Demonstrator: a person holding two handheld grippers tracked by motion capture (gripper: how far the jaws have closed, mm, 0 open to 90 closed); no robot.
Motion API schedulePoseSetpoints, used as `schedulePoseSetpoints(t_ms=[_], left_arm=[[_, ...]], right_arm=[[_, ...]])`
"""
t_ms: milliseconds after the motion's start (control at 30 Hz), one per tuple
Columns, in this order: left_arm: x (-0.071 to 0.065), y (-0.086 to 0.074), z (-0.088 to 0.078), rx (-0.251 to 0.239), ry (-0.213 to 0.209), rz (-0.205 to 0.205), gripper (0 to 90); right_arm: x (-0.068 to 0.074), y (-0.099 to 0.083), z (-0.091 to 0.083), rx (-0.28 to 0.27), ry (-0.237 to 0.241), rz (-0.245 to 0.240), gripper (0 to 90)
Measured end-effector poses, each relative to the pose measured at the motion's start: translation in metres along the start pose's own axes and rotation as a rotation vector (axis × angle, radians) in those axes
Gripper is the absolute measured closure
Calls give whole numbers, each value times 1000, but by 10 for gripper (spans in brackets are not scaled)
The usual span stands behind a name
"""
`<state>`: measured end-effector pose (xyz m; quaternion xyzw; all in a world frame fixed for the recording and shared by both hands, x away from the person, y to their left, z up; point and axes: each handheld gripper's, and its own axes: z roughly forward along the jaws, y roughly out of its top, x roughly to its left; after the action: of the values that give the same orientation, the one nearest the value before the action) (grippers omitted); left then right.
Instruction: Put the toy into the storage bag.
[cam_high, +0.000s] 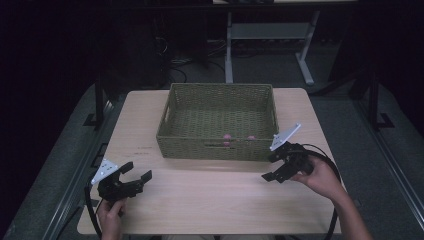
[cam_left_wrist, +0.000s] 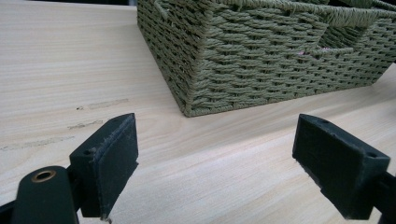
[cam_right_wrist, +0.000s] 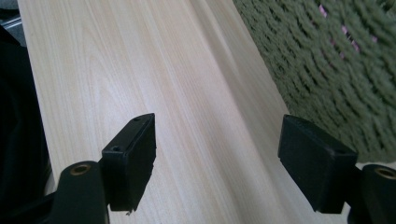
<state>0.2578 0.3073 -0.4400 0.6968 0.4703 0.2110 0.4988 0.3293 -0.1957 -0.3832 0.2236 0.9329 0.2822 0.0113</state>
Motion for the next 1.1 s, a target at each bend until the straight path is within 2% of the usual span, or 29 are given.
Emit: schedulePoseSetpoints(t_ms=[533,1100], left_arm=[[0,0,0,4,0,3,138],[-1,-1,0,4,2,4,138]], right_arm=[[2,-31,14,19,-8,44,270],[8,-58,14,-12,-35,85,270]])
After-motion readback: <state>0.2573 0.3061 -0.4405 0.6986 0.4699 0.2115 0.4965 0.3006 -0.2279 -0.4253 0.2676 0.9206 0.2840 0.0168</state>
